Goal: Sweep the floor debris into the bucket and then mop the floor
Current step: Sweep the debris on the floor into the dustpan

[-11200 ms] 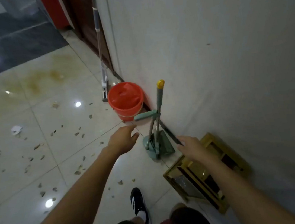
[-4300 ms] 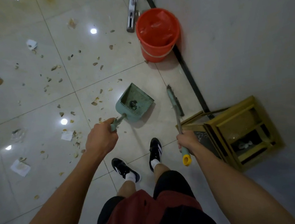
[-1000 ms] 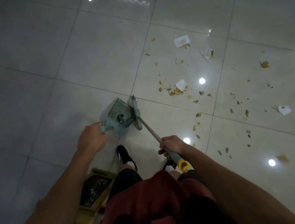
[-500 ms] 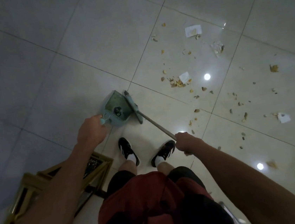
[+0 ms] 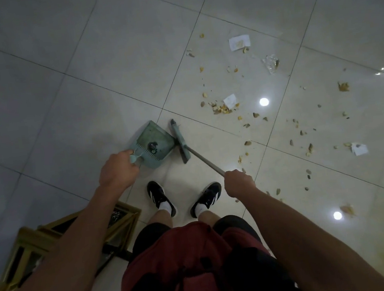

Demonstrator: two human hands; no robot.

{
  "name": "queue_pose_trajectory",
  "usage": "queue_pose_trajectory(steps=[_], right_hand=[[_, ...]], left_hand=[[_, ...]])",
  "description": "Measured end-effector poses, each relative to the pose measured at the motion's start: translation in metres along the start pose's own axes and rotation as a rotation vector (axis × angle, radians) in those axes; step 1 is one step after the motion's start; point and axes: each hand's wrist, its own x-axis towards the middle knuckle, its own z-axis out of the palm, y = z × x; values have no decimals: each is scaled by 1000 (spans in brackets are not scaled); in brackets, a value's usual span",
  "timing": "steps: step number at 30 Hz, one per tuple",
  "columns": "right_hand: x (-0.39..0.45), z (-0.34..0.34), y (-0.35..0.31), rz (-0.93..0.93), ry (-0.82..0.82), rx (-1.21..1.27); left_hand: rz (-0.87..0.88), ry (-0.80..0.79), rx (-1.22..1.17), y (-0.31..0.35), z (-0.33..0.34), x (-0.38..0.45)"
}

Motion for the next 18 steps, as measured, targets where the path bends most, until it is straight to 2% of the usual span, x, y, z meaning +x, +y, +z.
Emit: queue_pose_trajectory(steps=[10, 18], right_hand=[[-12, 7, 42, 134, 96, 5], [-2, -20, 58, 163, 155, 58]], left_hand=[[85, -25, 20, 38, 9, -2], [120, 21, 35, 62, -10, 5]])
